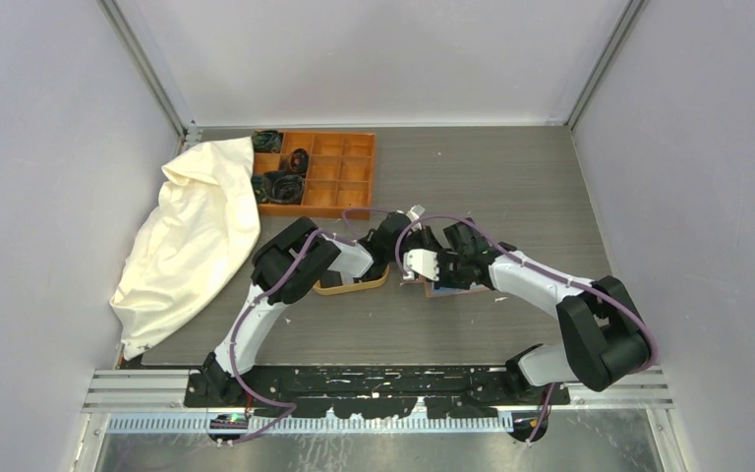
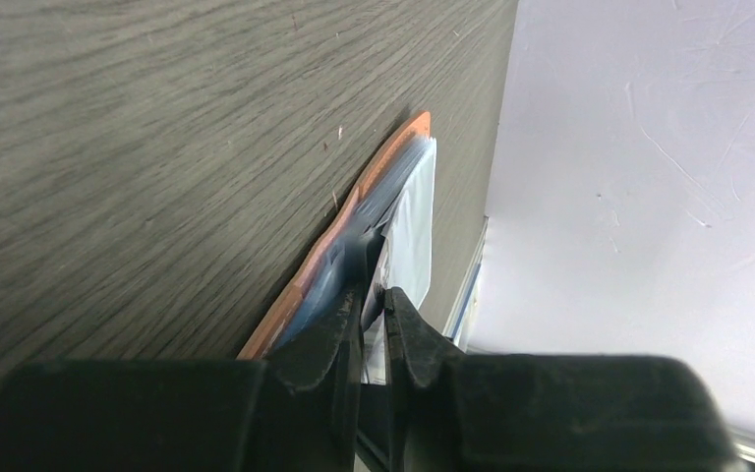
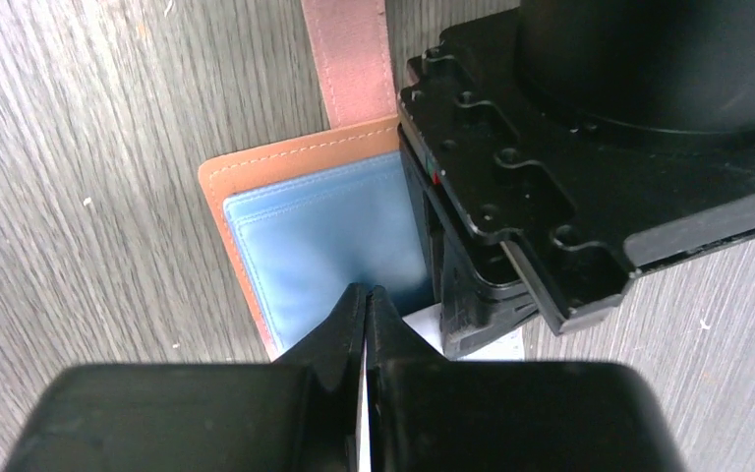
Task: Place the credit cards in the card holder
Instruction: Insert the credit card into the card holder.
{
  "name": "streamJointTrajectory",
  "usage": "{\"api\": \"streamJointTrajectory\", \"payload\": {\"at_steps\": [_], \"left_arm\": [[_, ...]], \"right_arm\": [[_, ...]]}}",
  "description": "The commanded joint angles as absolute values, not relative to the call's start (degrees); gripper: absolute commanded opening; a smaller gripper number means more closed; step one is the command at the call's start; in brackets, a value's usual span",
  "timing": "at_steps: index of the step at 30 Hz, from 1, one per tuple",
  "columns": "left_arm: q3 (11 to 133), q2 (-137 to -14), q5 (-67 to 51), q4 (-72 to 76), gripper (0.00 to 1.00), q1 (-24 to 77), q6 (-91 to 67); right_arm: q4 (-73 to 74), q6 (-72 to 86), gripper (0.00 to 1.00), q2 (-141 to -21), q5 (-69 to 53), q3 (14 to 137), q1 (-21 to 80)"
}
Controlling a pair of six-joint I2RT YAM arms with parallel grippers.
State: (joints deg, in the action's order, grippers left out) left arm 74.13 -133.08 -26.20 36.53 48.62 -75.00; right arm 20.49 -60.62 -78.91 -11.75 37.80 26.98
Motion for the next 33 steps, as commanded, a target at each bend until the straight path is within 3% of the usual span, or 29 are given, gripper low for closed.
{"api": "streamJointTrajectory", "payload": {"at_steps": [1, 14, 19, 26, 33], "left_arm": [[75.24, -134.37, -27.05, 35.56, 0.16, 48.62, -74.56], [75.43, -132.97, -26.98, 34.09, 0.21, 48.43, -73.57], [75.00, -130.22, -26.51, 31.91, 0.24, 48.30, -71.43], [71.37, -121.63, -23.36, 29.08, 0.26, 48.30, -64.47], [63.70, -109.46, -18.91, 28.05, 0.28, 48.34, -55.38]], "right_arm": [[25.43, -64.53, 0.06, -79.18, -7.41, 39.85, 25.47], [28.22, -63.73, 0.07, -78.95, -3.86, 41.55, 20.16], [32.13, -59.58, 0.08, -74.26, -15.89, 43.68, 15.97], [33.92, -53.39, 0.17, -68.84, -27.38, 44.81, 10.46], [36.65, -37.49, 0.40, -77.36, -28.25, 52.59, 6.49]]}}
